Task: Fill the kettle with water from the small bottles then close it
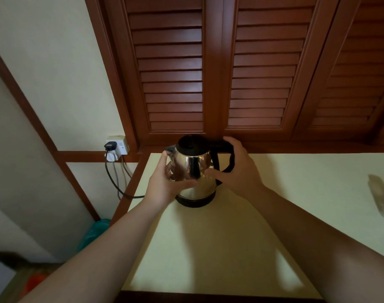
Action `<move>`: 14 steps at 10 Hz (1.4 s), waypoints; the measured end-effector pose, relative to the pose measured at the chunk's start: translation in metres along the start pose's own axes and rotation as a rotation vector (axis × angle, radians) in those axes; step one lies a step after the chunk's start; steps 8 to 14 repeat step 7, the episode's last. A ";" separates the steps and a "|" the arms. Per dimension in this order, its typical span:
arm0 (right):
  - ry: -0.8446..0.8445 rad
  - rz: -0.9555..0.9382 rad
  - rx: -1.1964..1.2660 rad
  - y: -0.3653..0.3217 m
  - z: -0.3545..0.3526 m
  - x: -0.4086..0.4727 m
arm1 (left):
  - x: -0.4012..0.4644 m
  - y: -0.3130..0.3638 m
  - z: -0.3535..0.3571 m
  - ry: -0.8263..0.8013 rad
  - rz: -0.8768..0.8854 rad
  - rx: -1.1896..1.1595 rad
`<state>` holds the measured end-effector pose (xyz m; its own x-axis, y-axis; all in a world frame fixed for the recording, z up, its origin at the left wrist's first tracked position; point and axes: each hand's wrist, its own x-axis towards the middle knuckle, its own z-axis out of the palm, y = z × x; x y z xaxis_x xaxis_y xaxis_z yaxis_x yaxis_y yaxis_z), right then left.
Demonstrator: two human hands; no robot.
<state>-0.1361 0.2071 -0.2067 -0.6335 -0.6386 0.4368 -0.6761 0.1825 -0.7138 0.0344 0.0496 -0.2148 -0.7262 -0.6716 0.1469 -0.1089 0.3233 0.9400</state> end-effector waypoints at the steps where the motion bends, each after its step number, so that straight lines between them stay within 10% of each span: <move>1: 0.015 -0.018 0.018 -0.003 -0.001 -0.010 | -0.006 -0.006 -0.004 -0.011 0.033 0.027; 6: -0.121 0.321 -0.009 0.007 -0.024 -0.071 | -0.057 -0.014 -0.025 -0.081 -0.148 0.357; 14: -0.190 0.320 -0.130 0.015 -0.031 -0.110 | -0.098 -0.022 -0.034 -0.113 -0.120 0.447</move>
